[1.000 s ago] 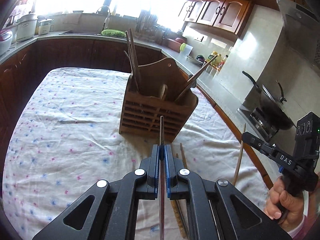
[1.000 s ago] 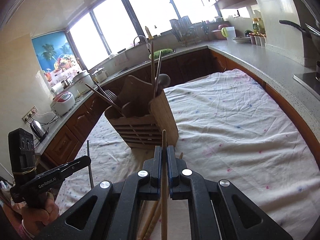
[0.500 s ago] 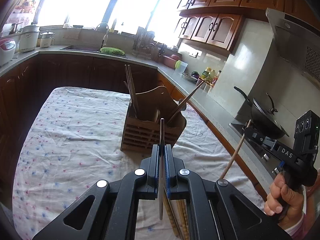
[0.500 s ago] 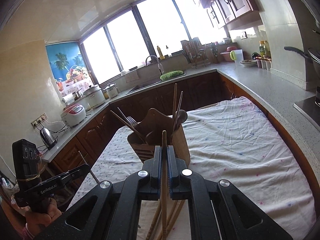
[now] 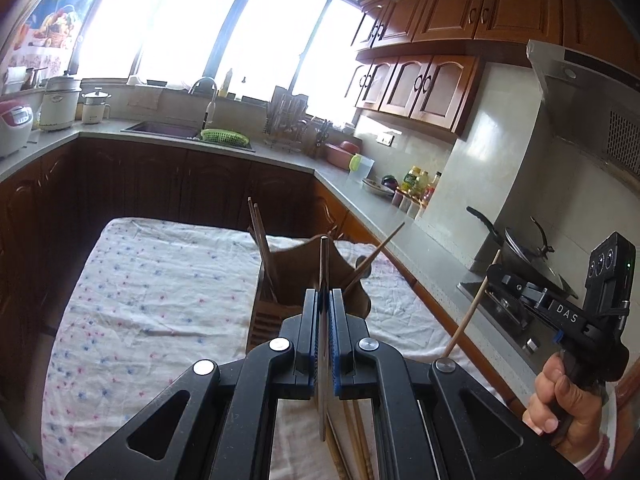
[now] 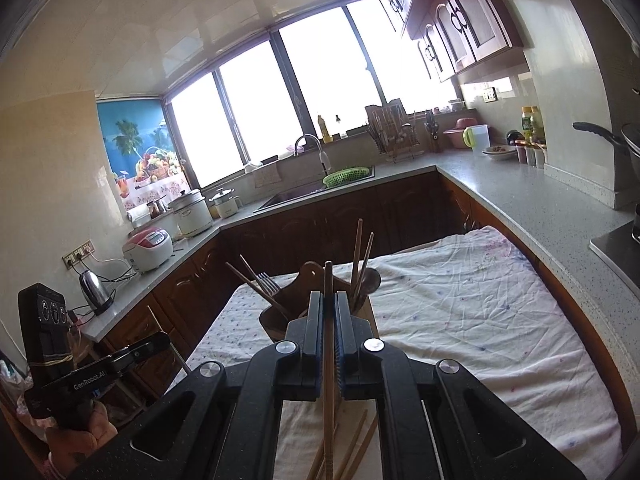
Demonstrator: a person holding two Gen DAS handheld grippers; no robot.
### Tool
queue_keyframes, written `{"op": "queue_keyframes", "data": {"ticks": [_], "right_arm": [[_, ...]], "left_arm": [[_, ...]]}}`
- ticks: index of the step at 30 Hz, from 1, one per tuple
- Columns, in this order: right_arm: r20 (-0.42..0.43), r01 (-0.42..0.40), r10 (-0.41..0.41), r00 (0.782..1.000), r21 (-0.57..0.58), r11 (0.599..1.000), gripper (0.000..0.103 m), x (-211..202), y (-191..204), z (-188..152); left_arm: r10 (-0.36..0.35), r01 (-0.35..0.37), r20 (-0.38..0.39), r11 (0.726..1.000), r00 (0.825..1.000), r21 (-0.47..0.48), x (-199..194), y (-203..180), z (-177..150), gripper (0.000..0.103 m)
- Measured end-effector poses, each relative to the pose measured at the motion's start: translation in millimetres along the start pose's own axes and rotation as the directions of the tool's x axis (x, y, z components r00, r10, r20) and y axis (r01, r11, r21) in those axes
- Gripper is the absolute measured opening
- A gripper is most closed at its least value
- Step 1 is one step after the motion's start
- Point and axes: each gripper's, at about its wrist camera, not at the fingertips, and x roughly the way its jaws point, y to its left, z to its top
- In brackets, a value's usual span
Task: Organize utensils
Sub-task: 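Lift the rod and chopstick with both grippers above the holder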
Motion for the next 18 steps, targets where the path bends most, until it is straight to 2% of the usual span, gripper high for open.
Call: {"op": "queue_keyframes", "data": {"ticks": [10,18], "right_arm": [[0.137,0.014,-0.015,0.990,0.006,1.000,0.005,24.4,9.6,49.3],[0.211,0.051,-0.058,0.976,0.039,0.998,0.005,59.5,2.3,72.8]], "left_arm": [[0.047,-0.051,0.127,0.998,0.991,0.033,26.3,-0.5,47.1,0.003],[0.101,-0.107,0.178,0.994,0.979,0.021,69.9,7.1,56.5,0.003]]}}
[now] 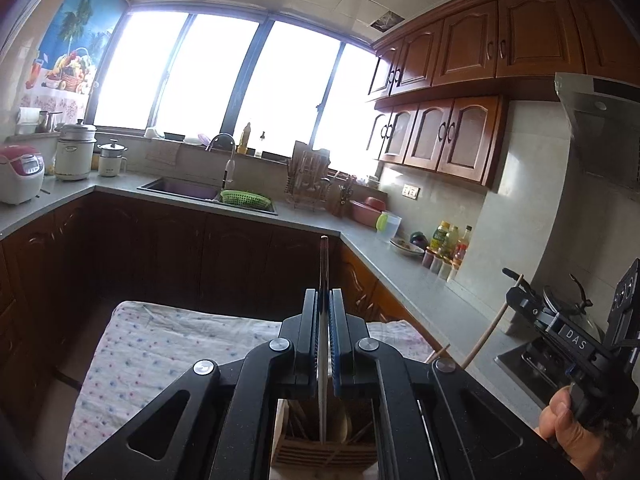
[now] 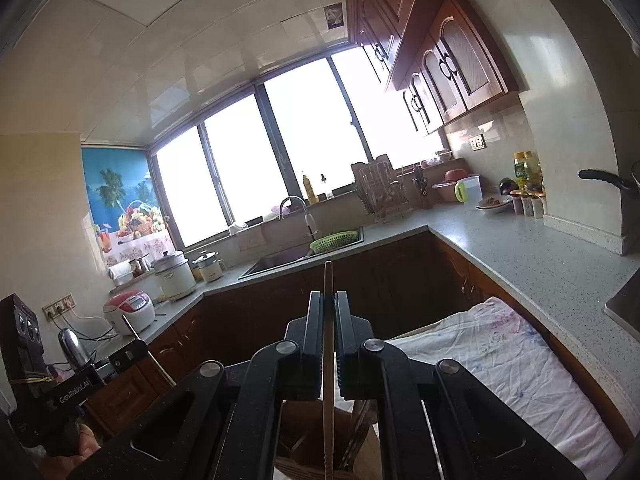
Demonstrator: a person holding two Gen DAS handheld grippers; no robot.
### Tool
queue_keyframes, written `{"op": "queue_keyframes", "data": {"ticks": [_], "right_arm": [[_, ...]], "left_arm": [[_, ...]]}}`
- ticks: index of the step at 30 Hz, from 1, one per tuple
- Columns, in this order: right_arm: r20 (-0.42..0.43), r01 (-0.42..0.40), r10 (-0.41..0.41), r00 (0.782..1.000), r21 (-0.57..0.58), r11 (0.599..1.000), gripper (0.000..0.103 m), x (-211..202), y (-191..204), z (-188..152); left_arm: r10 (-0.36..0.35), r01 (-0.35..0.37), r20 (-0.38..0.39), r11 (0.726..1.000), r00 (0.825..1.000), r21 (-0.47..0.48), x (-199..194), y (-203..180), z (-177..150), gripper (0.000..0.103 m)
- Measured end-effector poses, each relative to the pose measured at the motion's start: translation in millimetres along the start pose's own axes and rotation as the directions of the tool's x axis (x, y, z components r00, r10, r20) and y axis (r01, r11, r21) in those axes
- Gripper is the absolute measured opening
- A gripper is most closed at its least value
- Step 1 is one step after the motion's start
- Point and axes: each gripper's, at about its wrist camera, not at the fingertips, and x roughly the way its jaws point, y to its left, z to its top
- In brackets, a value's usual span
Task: Organize utensils
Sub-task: 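Lift the rod and chopstick with both grippers above the holder, then lower both held items into the holder and open both grippers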
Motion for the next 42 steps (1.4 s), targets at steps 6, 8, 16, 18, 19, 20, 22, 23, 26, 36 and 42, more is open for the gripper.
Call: {"op": "queue_keyframes", "data": {"ticks": [6,8,16,18,19,20,22,23,26,36,42], "right_arm": [[0.022,0.021,-0.021,1.000,-0.005,1.000,0.005,21.5,-6.0,-13.2],[0.020,0.029,-0.029,0.999,-0.010,1.000,0.005,25.0,-7.9,-22.9],[-0.067,0.048,-0.048,0.997,-0.006,0.999,0.005,40.3,-18.3,-62.6],[-0.090,0.051,-0.051,0.995,-0.004,0.999,0.005,42.1,-21.1,-70.9],[-0.101,0.054,-0.054,0.993,-0.003,0.999,0.005,43.4,-22.5,-74.2],[-0.112,0.054,-0.054,0.992,-0.002,0.999,0.005,44.3,-23.5,-77.0],[-0.112,0.059,-0.059,0.992,-0.006,0.998,0.005,44.2,-24.7,-78.4],[-0.116,0.059,-0.059,0.992,-0.006,0.998,0.005,43.8,-24.4,-77.5],[-0.126,0.057,-0.057,0.990,-0.003,0.998,0.005,44.5,-23.7,-75.8],[-0.143,0.055,-0.052,0.988,0.014,0.998,0.010,46.2,-23.6,-74.3],[-0.122,0.049,-0.042,0.992,0.053,0.997,0.031,34.3,-30.2,-67.0]], "left_arm": [[0.026,-0.026,-0.006,0.999,1.000,-0.036,30.1,9.4,-22.6,0.003],[0.028,-0.028,-0.015,0.998,1.000,-0.051,38.3,12.6,-34.8,0.003],[0.036,-0.044,-0.108,0.997,0.993,-0.066,71.5,19.6,-69.8,0.003],[0.032,-0.041,-0.125,0.997,0.992,-0.070,75.4,22.6,-70.1,0.003],[0.032,-0.041,-0.131,0.997,0.991,-0.070,77.1,23.6,-68.2,0.003],[0.031,-0.040,-0.137,0.997,0.990,-0.068,78.7,24.7,-67.2,0.003],[0.030,-0.040,-0.146,0.997,0.989,-0.066,81.2,26.2,-64.6,0.003],[0.030,-0.040,-0.148,0.997,0.988,-0.066,81.2,27.1,-61.3,0.003],[0.030,-0.041,-0.151,0.997,0.988,-0.064,84.0,27.7,-55.4,0.003],[0.027,-0.041,-0.171,0.996,0.985,-0.080,77.0,33.8,-58.0,0.004],[0.049,-0.065,-0.175,0.994,0.983,-0.084,68.5,33.6,-58.0,0.029]]}}
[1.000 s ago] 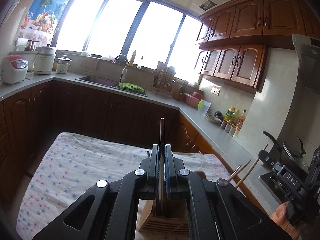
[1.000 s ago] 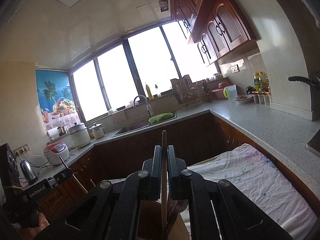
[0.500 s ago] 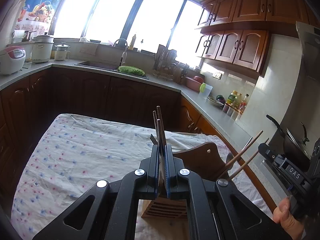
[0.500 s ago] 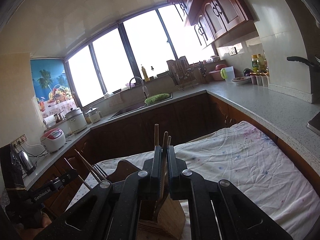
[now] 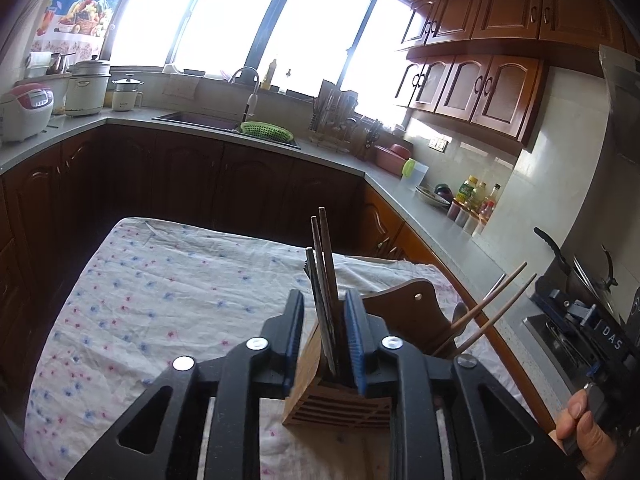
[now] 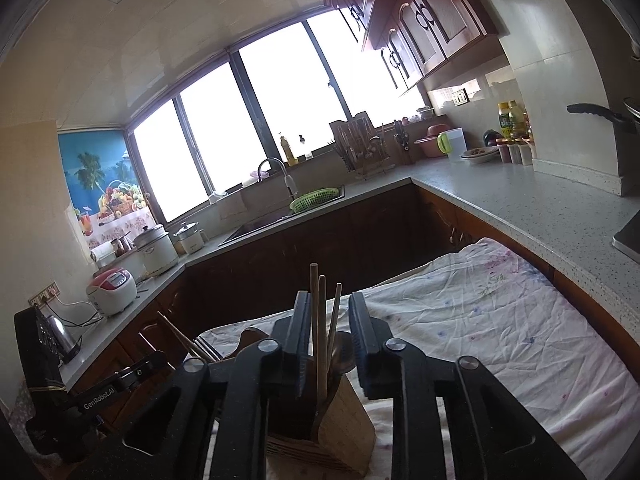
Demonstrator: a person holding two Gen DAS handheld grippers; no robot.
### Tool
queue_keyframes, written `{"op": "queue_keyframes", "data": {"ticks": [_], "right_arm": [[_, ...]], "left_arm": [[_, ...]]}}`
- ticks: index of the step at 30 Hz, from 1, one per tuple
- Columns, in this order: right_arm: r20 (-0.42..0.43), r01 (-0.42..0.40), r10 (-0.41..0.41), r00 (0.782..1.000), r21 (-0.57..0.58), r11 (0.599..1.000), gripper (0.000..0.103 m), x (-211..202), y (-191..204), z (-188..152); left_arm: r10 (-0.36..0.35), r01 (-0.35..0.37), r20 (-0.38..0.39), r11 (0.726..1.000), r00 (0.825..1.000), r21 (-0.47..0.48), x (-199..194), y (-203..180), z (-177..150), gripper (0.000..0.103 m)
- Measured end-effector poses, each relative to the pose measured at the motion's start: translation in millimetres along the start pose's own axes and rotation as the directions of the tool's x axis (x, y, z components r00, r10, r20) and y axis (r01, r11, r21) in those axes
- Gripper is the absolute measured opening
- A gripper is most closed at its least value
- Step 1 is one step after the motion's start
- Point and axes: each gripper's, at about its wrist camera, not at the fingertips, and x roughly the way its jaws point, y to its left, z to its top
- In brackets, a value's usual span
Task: Organize utensils
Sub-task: 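Lower both held items into the holder and open both grippers, then move both open grippers back down to the remaining chopsticks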
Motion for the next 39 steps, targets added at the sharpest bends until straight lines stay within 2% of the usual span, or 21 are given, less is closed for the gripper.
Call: {"op": "queue_keyframes", "data": {"ticks": [1,3,5,6,7,8,10,12,14,26,32,39], "right_arm": [[0.005,-0.005,0.005,1.000,0.008,1.000,0.038,-3.6,-0.9,1.2],[0.019,-0.012,0.011,1.000,0.020,1.000,0.049,-11.9,-2.3,3.4],[0.031,-0.018,0.017,0.999,0.030,0.999,0.059,-20.9,-3.8,4.8],[0.037,-0.024,0.023,0.999,0.035,0.999,0.068,-25.9,-4.9,4.8],[0.043,-0.027,0.025,0.999,0.038,0.999,0.076,-30.8,-6.0,4.4],[0.049,-0.027,0.025,0.999,0.040,0.999,0.079,-36.5,-7.0,3.4],[0.059,-0.027,0.025,0.998,0.040,0.999,0.087,-47.4,-9.7,0.9],[0.056,-0.029,0.027,0.998,0.042,0.999,0.091,-57.8,-12.9,-4.2],[0.042,-0.028,0.026,0.999,0.045,0.999,0.092,-66.7,-16.9,-11.6],[-0.119,0.042,-0.037,0.992,0.045,0.998,0.092,-104.0,-39.7,-76.6],[-0.189,0.060,-0.050,0.981,0.046,0.997,0.092,-111.6,-44.2,-106.4],[-0.266,0.062,-0.052,0.963,0.030,0.998,0.092,-107.7,-43.6,-127.1]], "left_arm": [[0.001,-0.001,0.004,1.000,1.000,0.000,-2.9,-0.5,-0.4,0.035],[-0.002,0.002,0.002,1.000,1.000,0.002,-8.8,-2.1,-1.8,0.039],[-0.002,0.002,0.006,1.000,1.000,0.006,-16.7,-3.4,-4.0,0.050],[0.003,-0.003,0.012,1.000,1.000,0.010,-22.0,-4.8,-6.2,0.052],[0.012,-0.012,0.015,1.000,1.000,0.012,-27.3,-5.6,-8.5,0.059],[0.019,-0.019,0.016,1.000,1.000,0.012,-32.7,-6.3,-11.7,0.066],[0.024,-0.025,0.019,1.000,1.000,0.013,-44.3,-8.2,-19.8,0.069],[0.027,-0.027,0.009,1.000,1.000,0.016,-54.9,-10.4,-28.3,0.072],[0.032,-0.032,-0.004,0.999,0.999,0.018,-65.1,-13.0,-38.9,0.075],[0.039,-0.035,-0.150,0.999,0.988,0.028,-102.8,-30.7,-102.8,0.077],[0.046,-0.047,-0.205,0.999,0.978,0.002,-109.6,-30.4,-119.7,0.077],[0.060,-0.062,-0.237,0.998,0.970,-0.001,-102.4,-28.0,-124.6,0.077]]}}
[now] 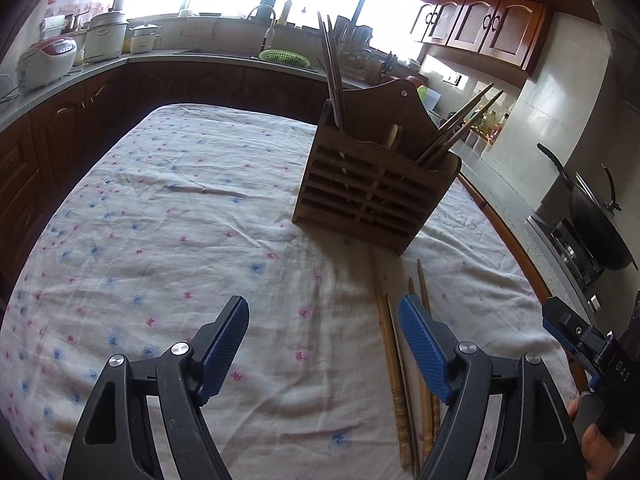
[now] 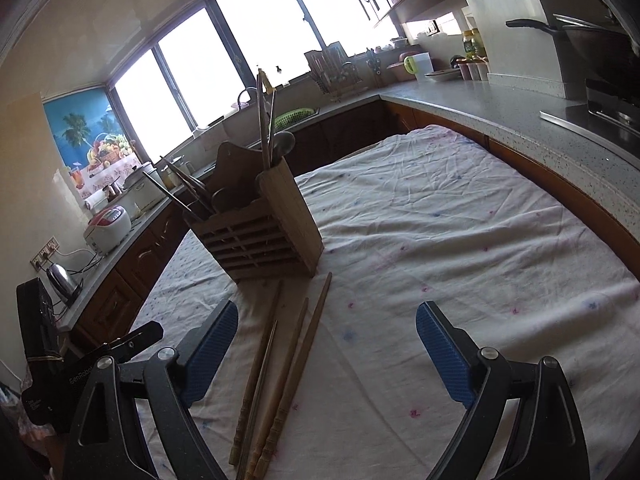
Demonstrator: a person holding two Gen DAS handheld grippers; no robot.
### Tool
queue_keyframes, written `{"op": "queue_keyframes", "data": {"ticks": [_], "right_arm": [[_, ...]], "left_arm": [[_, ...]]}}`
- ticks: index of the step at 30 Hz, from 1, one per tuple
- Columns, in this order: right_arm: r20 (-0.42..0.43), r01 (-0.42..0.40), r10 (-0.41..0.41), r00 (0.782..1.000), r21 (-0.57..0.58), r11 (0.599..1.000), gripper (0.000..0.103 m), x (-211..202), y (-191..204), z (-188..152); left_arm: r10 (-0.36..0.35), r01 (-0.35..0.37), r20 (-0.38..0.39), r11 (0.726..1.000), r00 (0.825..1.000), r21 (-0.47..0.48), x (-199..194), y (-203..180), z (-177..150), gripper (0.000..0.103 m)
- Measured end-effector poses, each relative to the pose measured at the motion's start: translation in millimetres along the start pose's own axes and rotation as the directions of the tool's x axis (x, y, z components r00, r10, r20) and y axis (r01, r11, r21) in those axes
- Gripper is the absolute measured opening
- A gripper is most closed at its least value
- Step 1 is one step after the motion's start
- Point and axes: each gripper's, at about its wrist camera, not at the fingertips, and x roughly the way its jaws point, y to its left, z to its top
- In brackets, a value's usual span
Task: Organize utensils
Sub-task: 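Move both open grippers back down to the remaining chopsticks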
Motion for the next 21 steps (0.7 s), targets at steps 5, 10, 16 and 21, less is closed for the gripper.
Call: {"op": "queue_keyframes", "data": {"ticks": [5,10,16,21], "right_arm": [[-0.038,0.004,-0.004,0.999,-0.013,1.000,0.092,7.5,1.5,-5.5],[-0.066,0.007,-0.008,0.998,-0.017,1.000,0.092,16.1,-0.1,-6.5],[-0.107,0.000,-0.001,0.994,-0.015,1.000,0.076,35.2,-2.3,-1.9],[-0.155,0.004,-0.006,0.988,-0.014,1.000,0.051,58.9,-4.0,5.4]], "left_arm": [[0.004,-0.004,-0.024,1.000,1.000,0.007,9.2,-1.8,0.0,0.077],[0.011,-0.010,-0.062,1.000,0.998,0.018,25.2,-6.2,6.1,0.077],[0.022,-0.014,-0.119,0.997,0.993,0.070,52.8,-19.1,19.5,0.076],[0.009,0.004,-0.160,0.997,0.987,0.082,85.3,-27.4,33.0,0.075]]}}
